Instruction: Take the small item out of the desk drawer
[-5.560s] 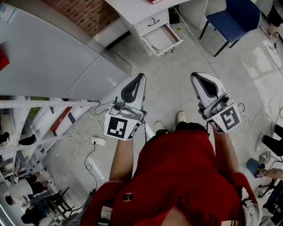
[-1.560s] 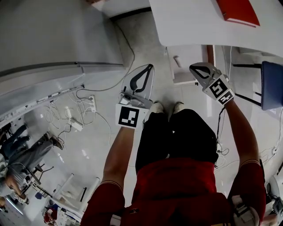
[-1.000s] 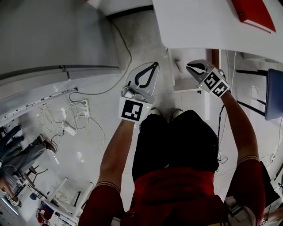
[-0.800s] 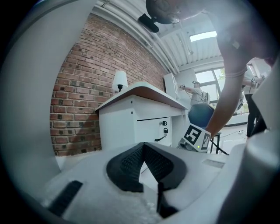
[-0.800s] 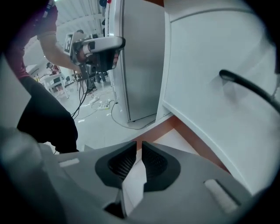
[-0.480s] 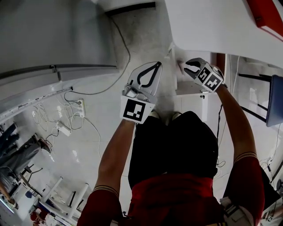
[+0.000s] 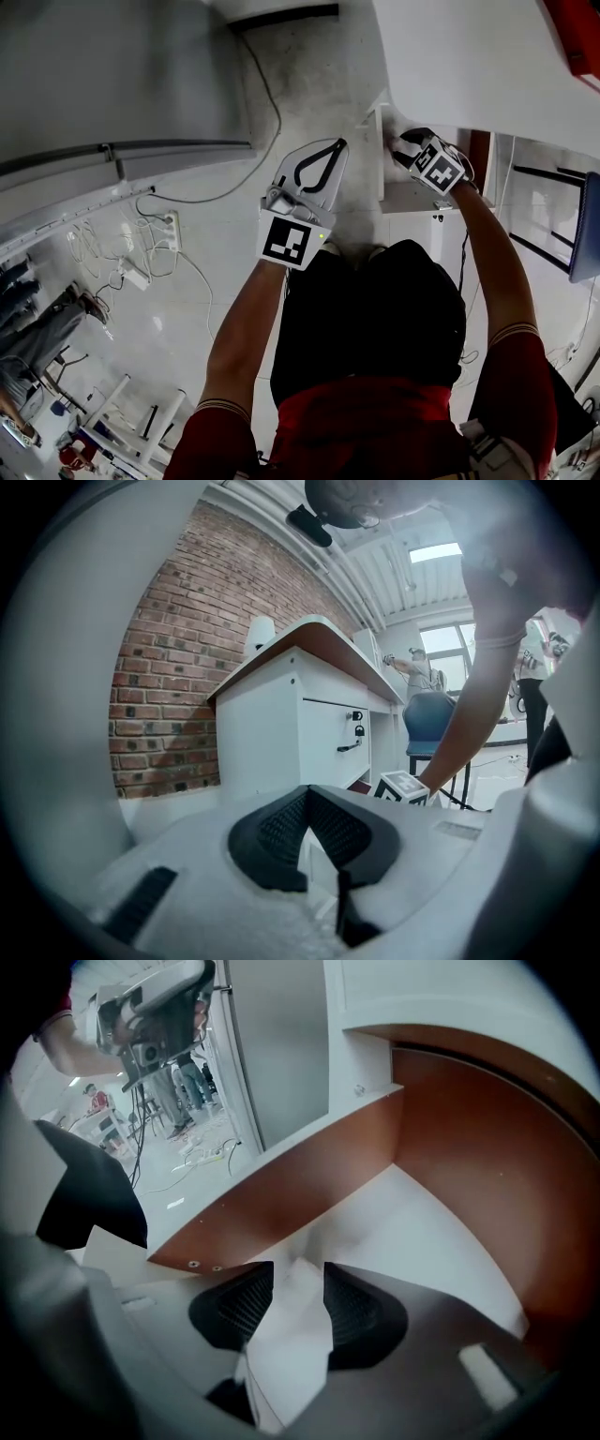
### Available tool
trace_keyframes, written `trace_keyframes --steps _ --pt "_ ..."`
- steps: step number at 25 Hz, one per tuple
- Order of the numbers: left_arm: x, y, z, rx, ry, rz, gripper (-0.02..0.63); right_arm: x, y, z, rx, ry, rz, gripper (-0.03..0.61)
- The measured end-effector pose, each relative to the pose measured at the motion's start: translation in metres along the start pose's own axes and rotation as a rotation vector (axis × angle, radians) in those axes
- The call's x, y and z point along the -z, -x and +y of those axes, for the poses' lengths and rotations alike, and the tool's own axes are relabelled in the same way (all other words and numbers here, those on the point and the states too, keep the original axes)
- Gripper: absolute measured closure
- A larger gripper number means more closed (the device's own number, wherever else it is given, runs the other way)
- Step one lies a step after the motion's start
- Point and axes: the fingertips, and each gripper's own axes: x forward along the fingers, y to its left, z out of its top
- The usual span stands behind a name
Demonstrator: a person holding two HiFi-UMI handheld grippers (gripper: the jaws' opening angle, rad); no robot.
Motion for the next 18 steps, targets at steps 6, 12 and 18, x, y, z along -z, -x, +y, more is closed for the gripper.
trace_keyframes --steps 6,12,18 --pt "0.005 0.004 0.002 0.000 0.003 0.022 0.611 0.009 -0.016 -0.003 -0.005 -0.021 0.045 0.385" --pt "0.003 0.012 0.005 0.000 0.006 0.037 0.611 0.008 -0.021 -0.003 0.001 -0.030 0.057 0.406" --pt "-0.004 0.017 0.008 -0.008 0.025 0.047 0.611 -0.002 -0.008 0.001 0.030 0.009 0.046 0.439"
